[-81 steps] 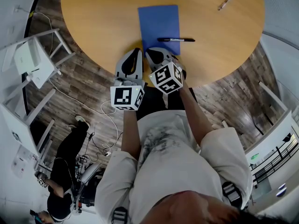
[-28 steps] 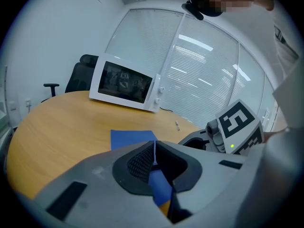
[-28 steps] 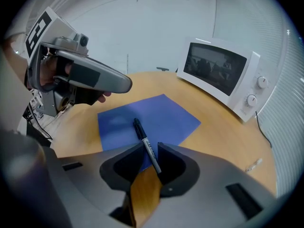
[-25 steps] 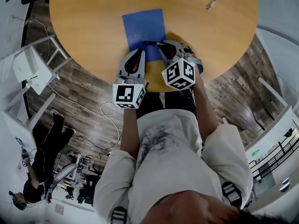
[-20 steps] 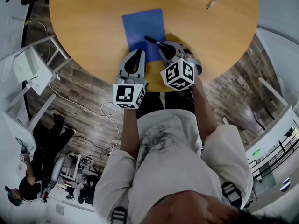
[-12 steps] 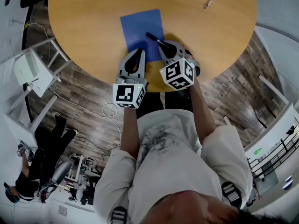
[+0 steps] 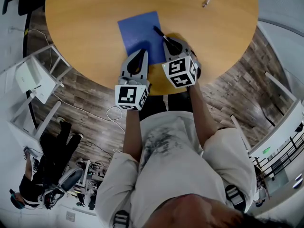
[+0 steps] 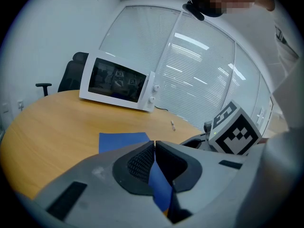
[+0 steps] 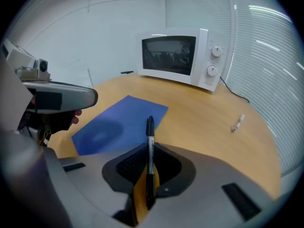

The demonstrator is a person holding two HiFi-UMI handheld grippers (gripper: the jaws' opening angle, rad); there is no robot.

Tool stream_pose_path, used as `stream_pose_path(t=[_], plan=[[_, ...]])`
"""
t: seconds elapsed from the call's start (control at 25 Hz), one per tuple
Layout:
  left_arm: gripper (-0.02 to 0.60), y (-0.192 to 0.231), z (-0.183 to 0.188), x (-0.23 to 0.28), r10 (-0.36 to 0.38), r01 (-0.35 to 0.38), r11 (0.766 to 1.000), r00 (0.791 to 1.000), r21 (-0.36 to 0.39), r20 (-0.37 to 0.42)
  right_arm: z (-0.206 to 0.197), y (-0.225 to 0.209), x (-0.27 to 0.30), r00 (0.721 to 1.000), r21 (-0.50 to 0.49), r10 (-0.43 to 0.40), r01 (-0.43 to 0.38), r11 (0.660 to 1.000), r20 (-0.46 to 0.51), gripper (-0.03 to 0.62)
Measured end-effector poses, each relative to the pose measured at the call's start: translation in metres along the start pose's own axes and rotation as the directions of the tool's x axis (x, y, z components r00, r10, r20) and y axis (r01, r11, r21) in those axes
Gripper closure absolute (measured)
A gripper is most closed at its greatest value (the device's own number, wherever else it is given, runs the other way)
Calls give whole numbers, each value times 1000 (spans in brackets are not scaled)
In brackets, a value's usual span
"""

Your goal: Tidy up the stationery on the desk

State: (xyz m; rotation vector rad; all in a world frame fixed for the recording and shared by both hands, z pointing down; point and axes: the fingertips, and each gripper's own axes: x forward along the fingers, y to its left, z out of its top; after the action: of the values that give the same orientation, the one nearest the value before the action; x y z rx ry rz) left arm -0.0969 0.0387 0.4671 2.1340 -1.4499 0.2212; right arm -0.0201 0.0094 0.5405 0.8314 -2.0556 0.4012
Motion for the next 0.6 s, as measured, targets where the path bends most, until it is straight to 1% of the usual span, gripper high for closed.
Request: stream_pose_path(t=[0.16,0.36,0.48,0.6], plan=[[569,-1,2,6,-11,11,1000,1000,1,-5,1,-9,2,999,65,-34,34,997,-3,497],[569,-1,2,11,-25,25,1000,1000,6,-12,0,-20,2,997,117,-81,83,990,-16,496],[569,0,3,13,-31,32,999,999,8,-16,-1,-22,2,994,126,-102,104,986,-24,496],[569,0,4,14,-38,38,999,999,11,-19,-1,-19,1,995,112,-101,103,988,-29,496]])
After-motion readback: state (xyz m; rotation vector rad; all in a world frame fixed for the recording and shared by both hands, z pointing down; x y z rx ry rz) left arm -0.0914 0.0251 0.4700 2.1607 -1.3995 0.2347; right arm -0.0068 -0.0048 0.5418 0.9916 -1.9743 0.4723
